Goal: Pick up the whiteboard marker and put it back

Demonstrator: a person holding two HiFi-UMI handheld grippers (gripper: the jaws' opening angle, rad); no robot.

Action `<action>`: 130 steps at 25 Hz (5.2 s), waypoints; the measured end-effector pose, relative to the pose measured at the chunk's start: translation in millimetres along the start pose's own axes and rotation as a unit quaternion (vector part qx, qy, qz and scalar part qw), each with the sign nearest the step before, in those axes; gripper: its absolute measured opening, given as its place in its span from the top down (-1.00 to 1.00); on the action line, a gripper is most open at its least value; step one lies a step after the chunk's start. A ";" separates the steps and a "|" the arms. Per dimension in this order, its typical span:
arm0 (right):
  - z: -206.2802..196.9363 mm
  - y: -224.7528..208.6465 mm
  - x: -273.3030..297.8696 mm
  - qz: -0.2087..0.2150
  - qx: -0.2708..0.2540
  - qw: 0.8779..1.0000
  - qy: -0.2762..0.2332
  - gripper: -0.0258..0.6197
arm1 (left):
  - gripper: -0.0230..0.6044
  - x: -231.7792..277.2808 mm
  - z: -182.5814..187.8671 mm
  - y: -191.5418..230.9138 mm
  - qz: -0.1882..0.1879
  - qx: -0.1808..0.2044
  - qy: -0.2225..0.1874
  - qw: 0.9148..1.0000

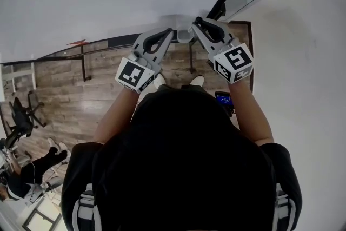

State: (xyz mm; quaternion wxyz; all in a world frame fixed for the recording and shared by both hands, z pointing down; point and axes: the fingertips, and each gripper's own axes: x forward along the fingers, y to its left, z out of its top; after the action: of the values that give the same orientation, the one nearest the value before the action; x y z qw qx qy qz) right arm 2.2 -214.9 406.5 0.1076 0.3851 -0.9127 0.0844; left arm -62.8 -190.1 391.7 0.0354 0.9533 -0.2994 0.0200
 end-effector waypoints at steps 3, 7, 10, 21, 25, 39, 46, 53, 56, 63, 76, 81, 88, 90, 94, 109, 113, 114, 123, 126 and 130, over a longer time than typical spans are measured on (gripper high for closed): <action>23.0 7.5 -14.1 0.015 -0.008 1.000 -0.014 0.73 | 0.92 -1.3 23.2 -9.2 -0.006 0.005 -0.016 1.000; 41.9 13.1 -30.6 0.033 -0.010 0.999 -0.019 0.73 | 0.92 -0.9 40.4 -18.6 -0.012 0.018 -0.018 1.000; 46.3 13.8 -41.0 0.041 -0.014 0.999 -0.019 0.73 | 0.92 -0.1 47.6 -24.3 -0.016 0.026 -0.021 0.999; 34.6 21.6 -78.1 0.027 -0.011 0.999 -0.028 0.73 | 0.92 -14.6 41.4 -29.1 0.001 0.035 -0.012 0.999; 30.1 19.9 -79.6 0.022 -0.007 0.999 -0.024 0.73 | 0.92 -15.9 38.1 -26.9 0.004 0.037 -0.012 0.999; 24.2 21.1 -79.7 0.013 -0.023 1.000 -0.010 0.73 | 0.92 -14.6 36.0 -30.6 0.003 0.035 -0.014 0.999; 23.6 22.9 -81.9 0.014 -0.026 1.000 -0.010 0.73 | 0.92 -12.7 35.3 -35.8 -0.001 0.037 -0.012 0.999; 23.7 19.2 -77.9 0.011 -0.009 1.000 -0.011 0.73 | 0.92 -8.9 41.9 -31.5 -0.004 0.025 -0.021 0.999; 23.6 20.4 -83.3 0.010 -0.010 1.000 -0.015 0.73 | 0.92 -9.4 40.1 -37.5 -0.004 0.026 -0.024 0.999; 34.3 15.6 -74.6 0.010 -0.016 1.000 -0.015 0.73 | 0.92 -7.6 43.0 -23.1 -0.002 0.010 -0.021 1.000; 32.6 0.4 -53.7 0.015 0.009 0.999 -0.031 0.73 | 0.92 3.2 22.5 -14.3 0.008 0.015 -0.021 1.000; 38.3 5.4 -33.3 0.024 -0.010 0.999 -0.026 0.73 | 0.92 5.4 22.7 -0.5 0.016 0.027 -0.021 0.999; 23.2 8.7 -10.1 0.042 0.016 0.999 -0.010 0.73 | 0.92 8.7 5.9 9.8 0.024 0.006 -0.018 1.000; 17.2 11.9 -5.7 0.046 0.010 0.999 -0.003 0.73 | 0.92 6.0 0.8 11.0 0.024 0.007 -0.016 1.000; 5.0 14.8 0.9 0.054 -0.001 0.998 0.016 0.73 | 0.92 4.2 -1.6 11.2 0.026 0.016 -0.015 0.999; -50.3 -2.8 28.2 0.030 0.020 0.997 0.063 0.73 | 0.92 8.8 -15.6 15.4 0.028 0.024 -0.029 0.999; -72.8 -4.5 41.8 0.025 0.006 0.997 0.077 0.73 | 0.92 7.6 -24.4 16.4 0.029 0.019 -0.031 0.999; -79.3 -4.8 44.6 0.026 0.003 0.996 0.081 0.73 | 0.92 8.0 -26.0 15.1 0.028 0.018 -0.031 0.999; -124.3 -10.3 58.4 0.018 -0.002 0.992 0.121 0.73 | 0.92 10.5 -40.9 11.3 0.023 0.004 -0.026 0.999; -137.0 -11.4 60.2 0.017 0.002 0.991 0.131 0.73 | 0.92 11.7 -45.6 12.0 0.027 0.008 -0.018 0.999; -148.2 -14.4 63.0 0.004 -0.004 0.991 0.133 0.73 | 0.92 13.2 -52.4 13.4 0.032 0.006 -0.009 0.999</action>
State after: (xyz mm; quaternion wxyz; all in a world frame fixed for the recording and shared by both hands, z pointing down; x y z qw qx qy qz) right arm -10.8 -232.9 566.6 0.2288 0.3660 -0.8924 0.1316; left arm -60.5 -204.5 445.5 0.0260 0.9435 -0.3299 0.0145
